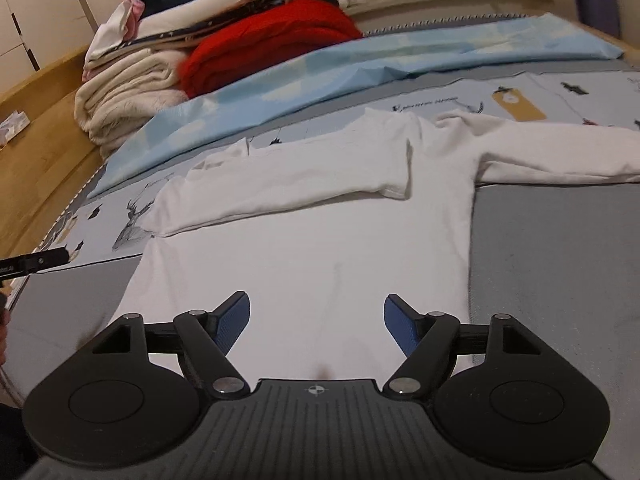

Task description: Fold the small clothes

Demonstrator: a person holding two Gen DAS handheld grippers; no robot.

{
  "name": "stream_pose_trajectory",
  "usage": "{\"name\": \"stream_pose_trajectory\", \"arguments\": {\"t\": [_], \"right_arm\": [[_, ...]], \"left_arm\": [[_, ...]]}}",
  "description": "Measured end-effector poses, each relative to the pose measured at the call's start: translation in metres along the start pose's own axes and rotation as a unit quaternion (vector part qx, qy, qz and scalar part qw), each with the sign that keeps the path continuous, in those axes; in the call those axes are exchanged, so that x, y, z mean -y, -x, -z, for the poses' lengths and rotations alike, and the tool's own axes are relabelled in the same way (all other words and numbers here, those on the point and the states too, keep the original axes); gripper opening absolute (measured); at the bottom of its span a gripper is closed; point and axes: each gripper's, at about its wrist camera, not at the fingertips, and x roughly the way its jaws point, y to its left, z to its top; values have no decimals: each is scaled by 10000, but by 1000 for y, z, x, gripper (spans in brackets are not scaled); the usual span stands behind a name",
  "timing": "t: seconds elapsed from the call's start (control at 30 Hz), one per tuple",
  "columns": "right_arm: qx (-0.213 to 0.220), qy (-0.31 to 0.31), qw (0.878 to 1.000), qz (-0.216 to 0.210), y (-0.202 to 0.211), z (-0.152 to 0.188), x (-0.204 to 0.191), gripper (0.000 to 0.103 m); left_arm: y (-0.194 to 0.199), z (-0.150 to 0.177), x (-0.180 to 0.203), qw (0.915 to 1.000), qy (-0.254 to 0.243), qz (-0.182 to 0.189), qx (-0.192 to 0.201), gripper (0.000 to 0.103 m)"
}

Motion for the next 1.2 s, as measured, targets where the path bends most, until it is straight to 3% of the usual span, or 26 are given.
{"name": "stream_pose_trajectory", "arguments": {"t": [0.2, 0.37, 0.47, 0.6, 0.73, 0.9, 0.93, 1.03, 1.13, 1.2], "right_arm": [[337, -18, 9987, 378, 3, 0, 15, 78], [460, -546, 9957, 592, 8, -4, 45, 79], [752, -1032, 9877, 902, 17, -12, 69, 79], [1367, -1910, 9613, 1439, 30, -35, 127, 79], [1699, -3029, 9156, 2025, 33, -49, 210, 79], [2017, -4011, 8439, 2936, 34, -46, 311, 79], [2070, -3994, 8373, 3108, 34, -44, 325, 79], [2112, -3940, 8331, 3257, 24, -42, 361, 79], [2292, -3841, 8383, 3116, 14, -48, 383, 79], [2226, -3556, 8408, 3421, 7, -59, 388, 78]], "left_arm": [[-6, 14, -7, 9979, 488, -331, -268, 103], [-8, 11, -24, 9934, 842, -755, -172, 103], [-13, 9, -35, 9903, 1053, -874, -238, 103], [-20, 6, -47, 9866, 1318, -891, -350, 103], [-28, 2, -56, 9817, 1668, -785, -480, 103], [-40, -1, -58, 9803, 1647, -935, -563, 103], [-43, -1, -58, 9799, 1629, -994, -590, 103], [-52, -4, -60, 9785, 1652, -1050, -651, 103], [-62, -9, -60, 9763, 1770, -1065, -647, 103], [-72, -11, -62, 9732, 1913, -1062, -702, 103]]}}
